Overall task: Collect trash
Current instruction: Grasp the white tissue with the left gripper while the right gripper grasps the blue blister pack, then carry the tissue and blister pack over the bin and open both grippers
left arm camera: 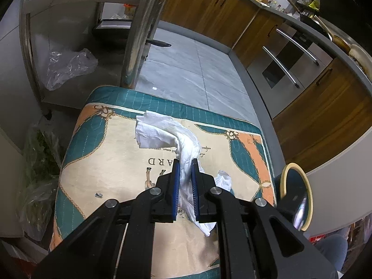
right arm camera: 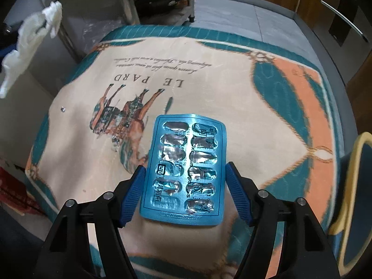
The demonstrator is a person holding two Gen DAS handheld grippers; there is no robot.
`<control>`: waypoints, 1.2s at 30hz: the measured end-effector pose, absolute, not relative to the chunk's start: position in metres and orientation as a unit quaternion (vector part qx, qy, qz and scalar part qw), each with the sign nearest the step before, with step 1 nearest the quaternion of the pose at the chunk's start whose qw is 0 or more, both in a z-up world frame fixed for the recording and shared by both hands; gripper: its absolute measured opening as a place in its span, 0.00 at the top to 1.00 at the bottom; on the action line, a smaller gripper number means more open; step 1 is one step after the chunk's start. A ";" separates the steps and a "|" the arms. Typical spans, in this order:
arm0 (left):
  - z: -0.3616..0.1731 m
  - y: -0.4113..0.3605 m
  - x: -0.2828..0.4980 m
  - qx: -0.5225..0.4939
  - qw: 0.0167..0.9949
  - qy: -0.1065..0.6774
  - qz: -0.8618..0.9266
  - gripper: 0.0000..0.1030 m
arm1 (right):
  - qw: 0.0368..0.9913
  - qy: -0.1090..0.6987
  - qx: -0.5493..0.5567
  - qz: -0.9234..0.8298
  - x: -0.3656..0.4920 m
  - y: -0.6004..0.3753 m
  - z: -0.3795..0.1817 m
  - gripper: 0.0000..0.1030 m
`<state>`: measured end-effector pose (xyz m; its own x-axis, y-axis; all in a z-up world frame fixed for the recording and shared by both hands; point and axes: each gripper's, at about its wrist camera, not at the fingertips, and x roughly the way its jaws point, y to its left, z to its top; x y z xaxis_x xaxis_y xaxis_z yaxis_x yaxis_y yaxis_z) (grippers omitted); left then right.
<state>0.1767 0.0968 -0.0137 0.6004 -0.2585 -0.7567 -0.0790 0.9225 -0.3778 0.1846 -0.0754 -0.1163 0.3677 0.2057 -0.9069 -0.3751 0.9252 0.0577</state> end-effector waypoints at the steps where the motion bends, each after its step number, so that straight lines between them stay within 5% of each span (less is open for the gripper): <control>1: -0.013 0.094 0.177 -0.188 0.874 0.444 -0.053 0.91 | 0.825 0.531 -0.078 0.176 0.183 -0.080 -0.113 0.32; 36: 0.009 -0.067 0.194 -0.097 0.872 0.448 -0.174 0.91 | 0.898 0.422 0.015 0.120 0.124 -0.249 -0.012 0.32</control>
